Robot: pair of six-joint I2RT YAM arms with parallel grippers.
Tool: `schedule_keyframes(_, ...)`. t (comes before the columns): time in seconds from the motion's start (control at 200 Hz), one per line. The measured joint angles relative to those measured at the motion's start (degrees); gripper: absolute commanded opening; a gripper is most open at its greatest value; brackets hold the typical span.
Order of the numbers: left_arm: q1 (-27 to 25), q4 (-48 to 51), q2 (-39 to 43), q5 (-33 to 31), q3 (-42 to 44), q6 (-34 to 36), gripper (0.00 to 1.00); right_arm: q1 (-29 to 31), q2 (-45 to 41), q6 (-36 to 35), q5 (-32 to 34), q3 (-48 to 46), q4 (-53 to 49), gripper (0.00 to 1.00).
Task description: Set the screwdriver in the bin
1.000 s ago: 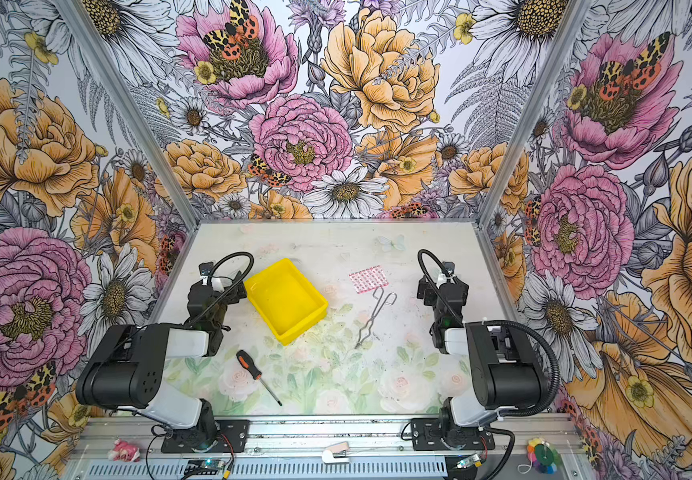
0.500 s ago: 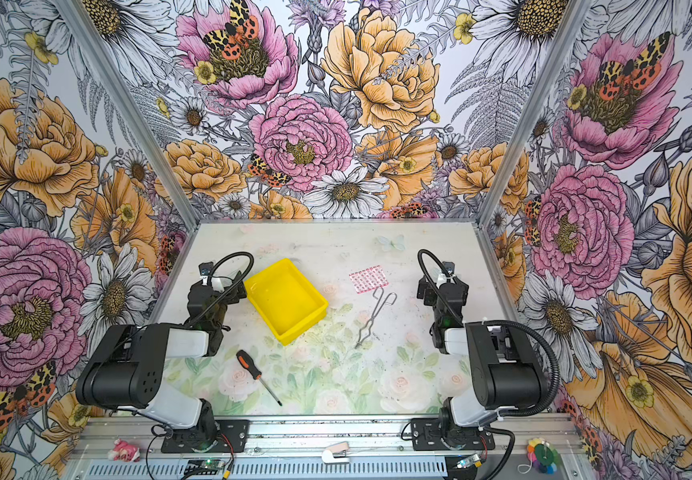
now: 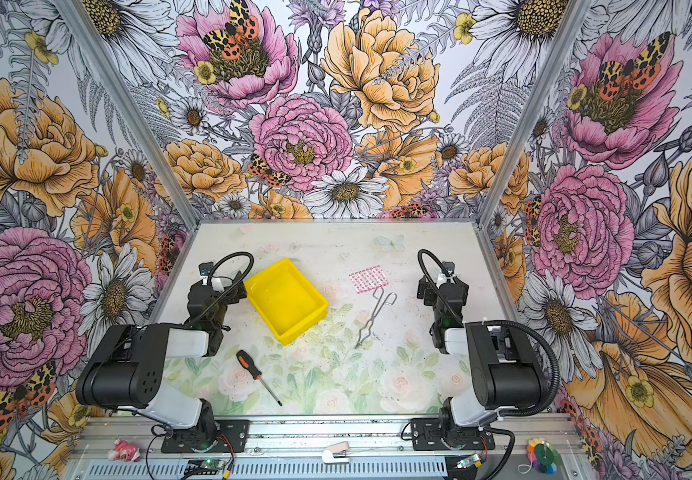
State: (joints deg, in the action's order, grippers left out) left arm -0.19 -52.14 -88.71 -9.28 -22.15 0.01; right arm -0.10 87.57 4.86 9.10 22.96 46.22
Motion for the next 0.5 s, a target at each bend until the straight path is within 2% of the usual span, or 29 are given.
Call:
schedule_keyframes(0.38,0.0,0.0,0.0,0.0,0.0,0.0,0.99,0.0,0.0,0.0,0.0,0.0,0.0,0.99)
schedule_keyframes(0.5,0.0,-0.6,0.1,2.1,0.5,0.5,0.99,0.0,0.0,0.0,-0.2,-0.2,0.4,1.00)
